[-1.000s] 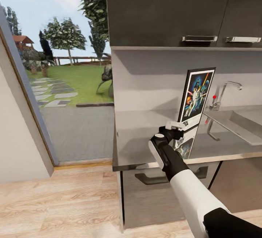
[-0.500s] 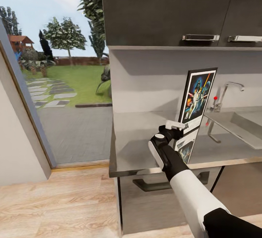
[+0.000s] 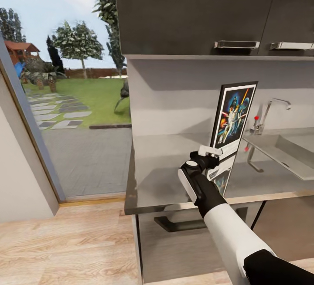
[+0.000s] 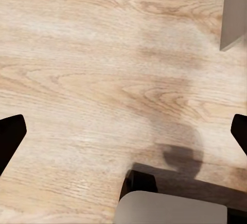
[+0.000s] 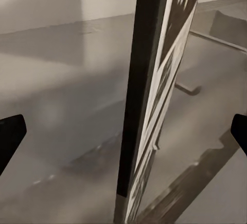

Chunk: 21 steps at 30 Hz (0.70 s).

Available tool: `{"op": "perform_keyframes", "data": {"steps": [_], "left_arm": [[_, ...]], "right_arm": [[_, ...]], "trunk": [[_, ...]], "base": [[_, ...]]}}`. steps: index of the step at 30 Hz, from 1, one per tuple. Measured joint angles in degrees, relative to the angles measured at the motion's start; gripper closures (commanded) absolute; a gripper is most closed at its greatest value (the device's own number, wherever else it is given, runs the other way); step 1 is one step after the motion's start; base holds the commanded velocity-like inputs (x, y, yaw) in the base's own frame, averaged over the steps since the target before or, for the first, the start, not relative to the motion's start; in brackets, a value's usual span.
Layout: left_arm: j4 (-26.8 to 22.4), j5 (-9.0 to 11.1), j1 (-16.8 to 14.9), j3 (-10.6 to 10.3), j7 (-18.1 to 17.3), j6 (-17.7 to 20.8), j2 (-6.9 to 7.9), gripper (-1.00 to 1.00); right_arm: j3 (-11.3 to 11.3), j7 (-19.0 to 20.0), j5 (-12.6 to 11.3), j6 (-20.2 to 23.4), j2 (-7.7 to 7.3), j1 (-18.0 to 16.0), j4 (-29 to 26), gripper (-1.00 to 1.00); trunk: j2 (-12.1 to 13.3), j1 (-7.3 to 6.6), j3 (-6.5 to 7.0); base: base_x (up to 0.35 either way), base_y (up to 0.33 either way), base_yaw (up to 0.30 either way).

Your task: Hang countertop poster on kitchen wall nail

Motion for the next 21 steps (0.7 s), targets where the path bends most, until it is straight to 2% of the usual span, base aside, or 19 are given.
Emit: {"op": "perform_keyframes", "data": {"steps": [9, 14, 21], "left_arm": [[0.1, 0.0, 0.0, 0.0, 0.0, 0.0, 0.0, -1.0], [0.0, 0.0, 0.0, 0.0, 0.0, 0.0, 0.0, -1.0], [0.0, 0.0, 0.0, 0.0, 0.0, 0.0, 0.0, -1.0]], "right_arm": [[-0.1, 0.2, -0.3, -4.0, -0.01, 0.3, 2.5, -1.0], [-0.1, 0.3, -1.9, -4.5, -0.02, 0.2, 3.1, -1.0], [0.0, 0.3, -2.7, -4.7, -0.1, 0.2, 3.3, -1.0]], "trunk": [[0.0, 0.0, 0.0], [0.0, 0.0, 0.0], [0.0, 0.0, 0.0]], "base": [[0.0, -0.004, 0.0], [0.0, 0.0, 0.0], [0.0, 0.0, 0.0]]}}
